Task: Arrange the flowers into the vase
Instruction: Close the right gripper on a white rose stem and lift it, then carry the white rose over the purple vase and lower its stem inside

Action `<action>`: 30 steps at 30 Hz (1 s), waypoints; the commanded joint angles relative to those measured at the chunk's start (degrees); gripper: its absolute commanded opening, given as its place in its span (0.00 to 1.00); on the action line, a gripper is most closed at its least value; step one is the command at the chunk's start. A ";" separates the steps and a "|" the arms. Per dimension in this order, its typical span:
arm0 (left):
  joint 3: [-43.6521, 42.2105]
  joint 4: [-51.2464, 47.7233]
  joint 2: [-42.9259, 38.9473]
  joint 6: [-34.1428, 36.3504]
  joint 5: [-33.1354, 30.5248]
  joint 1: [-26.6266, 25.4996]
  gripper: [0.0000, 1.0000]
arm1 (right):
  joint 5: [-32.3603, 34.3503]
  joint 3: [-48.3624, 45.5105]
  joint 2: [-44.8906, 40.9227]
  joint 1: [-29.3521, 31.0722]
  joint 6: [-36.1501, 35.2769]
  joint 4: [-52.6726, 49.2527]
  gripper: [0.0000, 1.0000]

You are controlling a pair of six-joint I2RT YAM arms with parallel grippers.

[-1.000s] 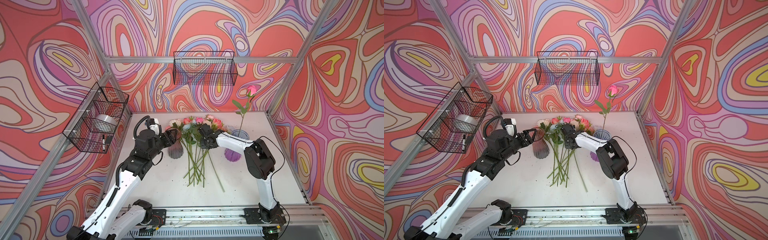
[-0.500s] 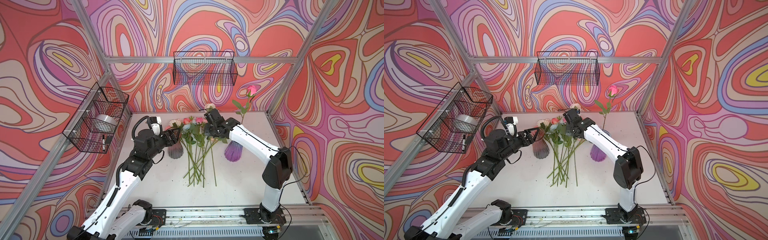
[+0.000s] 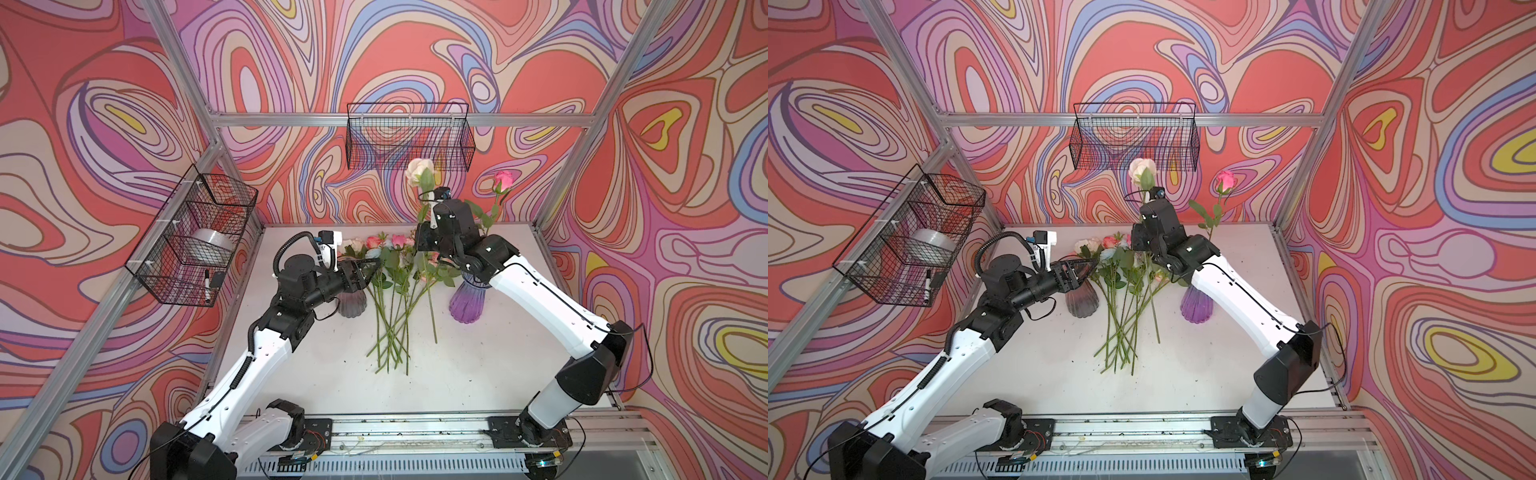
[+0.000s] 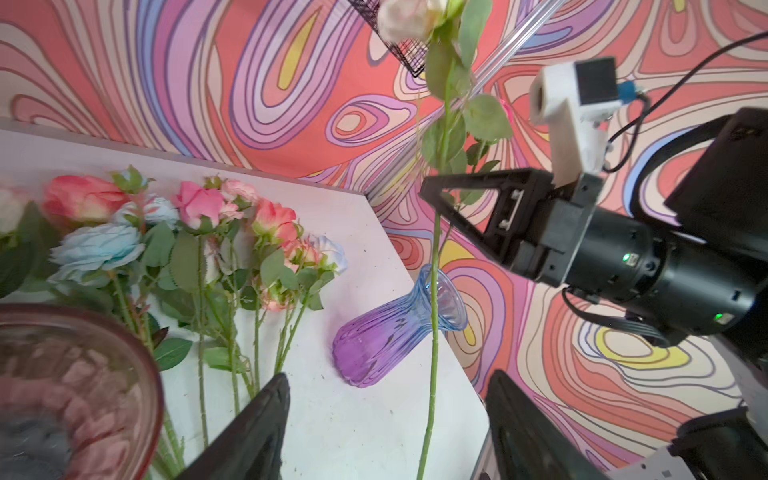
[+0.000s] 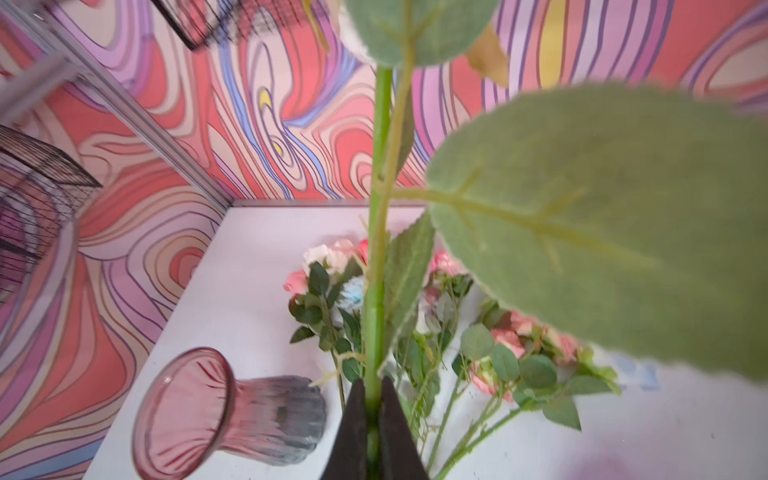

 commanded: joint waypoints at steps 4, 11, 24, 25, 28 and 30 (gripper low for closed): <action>-1.50 9.77 3.16 -3.59 7.04 -4.07 0.74 | 7.59 4.15 -5.59 1.16 -7.05 3.91 0.00; 1.83 -2.66 2.83 8.11 2.74 -18.39 0.73 | 18.97 4.35 -9.90 0.90 -15.62 6.77 0.00; 2.49 -4.49 3.22 9.76 2.47 -20.42 0.75 | 24.43 8.87 -8.87 -7.08 -25.64 14.12 0.00; 2.42 -4.40 3.22 9.64 2.50 -20.42 0.75 | 23.76 7.46 -9.10 -8.40 -25.13 14.82 0.00; 2.23 -4.20 3.12 9.77 2.33 -20.42 0.75 | 20.38 3.19 -9.97 -12.33 -22.83 17.00 0.00; 2.14 -4.20 3.14 9.76 2.23 -20.42 0.75 | 18.67 0.40 -10.49 -13.59 -22.36 18.83 0.00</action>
